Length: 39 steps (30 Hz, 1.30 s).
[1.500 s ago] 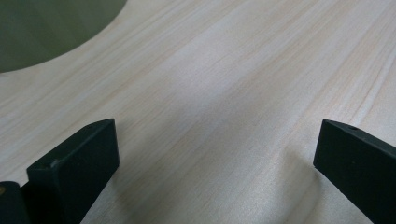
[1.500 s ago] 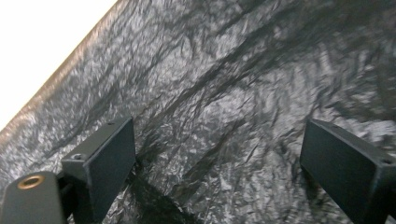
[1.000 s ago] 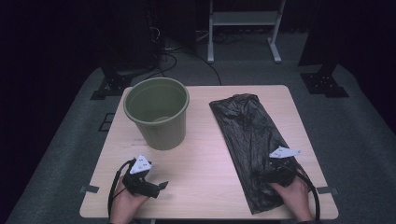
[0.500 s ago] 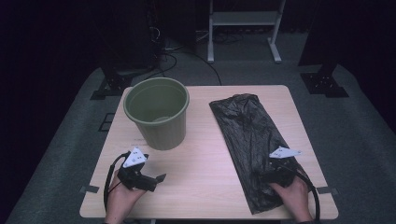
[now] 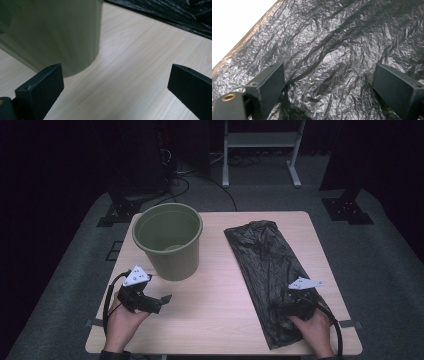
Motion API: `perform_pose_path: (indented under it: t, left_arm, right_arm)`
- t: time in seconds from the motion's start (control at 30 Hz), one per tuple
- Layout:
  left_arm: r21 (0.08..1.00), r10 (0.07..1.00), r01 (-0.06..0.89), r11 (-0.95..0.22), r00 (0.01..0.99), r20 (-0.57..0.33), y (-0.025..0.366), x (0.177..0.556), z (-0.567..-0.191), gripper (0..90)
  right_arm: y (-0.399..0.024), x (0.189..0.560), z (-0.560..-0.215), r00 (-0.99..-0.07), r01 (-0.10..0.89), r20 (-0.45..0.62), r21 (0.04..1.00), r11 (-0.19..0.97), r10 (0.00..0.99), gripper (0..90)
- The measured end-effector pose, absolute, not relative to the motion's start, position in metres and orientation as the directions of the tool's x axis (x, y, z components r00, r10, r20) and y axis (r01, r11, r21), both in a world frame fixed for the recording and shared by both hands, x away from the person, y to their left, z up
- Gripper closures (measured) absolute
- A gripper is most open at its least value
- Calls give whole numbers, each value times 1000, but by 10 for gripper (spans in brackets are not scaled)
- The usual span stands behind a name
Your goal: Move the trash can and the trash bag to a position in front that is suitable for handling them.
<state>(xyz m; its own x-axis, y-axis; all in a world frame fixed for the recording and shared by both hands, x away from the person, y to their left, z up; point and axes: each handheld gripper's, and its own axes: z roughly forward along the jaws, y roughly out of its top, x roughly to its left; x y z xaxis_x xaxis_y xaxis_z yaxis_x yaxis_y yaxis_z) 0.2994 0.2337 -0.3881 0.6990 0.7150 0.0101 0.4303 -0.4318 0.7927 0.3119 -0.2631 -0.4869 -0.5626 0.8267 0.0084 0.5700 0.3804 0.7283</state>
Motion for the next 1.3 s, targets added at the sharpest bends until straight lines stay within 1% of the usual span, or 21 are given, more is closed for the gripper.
perform_pose_path:
  t: [0.23, 0.87, 1.13, 1.3]
  left_arm:
    - [794, 726, 427, -433, 687, 26, 239, 309, -372, 0]
    - [822, 770, 414, -391, 637, 45, 262, 332, -327, 0]
    - [836, 780, 397, -378, 623, 57, 265, 338, -306, 0]
    - [832, 785, 404, -380, 617, 58, 265, 347, -297, 0]
  right_arm:
    - [-263, 312, -487, -563, 570, 8, 728, 380, 827, 98]
    - [-263, 312, -487, -563, 570, 8, 728, 381, 827, 98]
    - [-263, 312, -487, -563, 570, 8, 728, 381, 827, 98]
    - [-263, 312, -487, -563, 570, 8, 729, 380, 827, 98]
